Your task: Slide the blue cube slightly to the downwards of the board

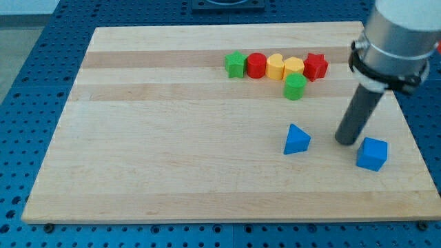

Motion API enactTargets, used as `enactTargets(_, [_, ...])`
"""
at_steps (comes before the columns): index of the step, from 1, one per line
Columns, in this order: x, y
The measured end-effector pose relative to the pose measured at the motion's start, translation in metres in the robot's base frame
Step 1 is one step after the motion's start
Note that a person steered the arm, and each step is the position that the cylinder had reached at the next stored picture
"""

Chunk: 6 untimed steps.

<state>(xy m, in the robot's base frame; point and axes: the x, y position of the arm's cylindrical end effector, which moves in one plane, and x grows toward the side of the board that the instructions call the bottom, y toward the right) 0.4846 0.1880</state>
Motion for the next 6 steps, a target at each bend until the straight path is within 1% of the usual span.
enactTargets(1, [-0.001, 0.019])
enactTargets(3, [0.003, 0.038])
enactTargets(4, [0.029, 0.038])
enactTargets(6, [0.040, 0.038])
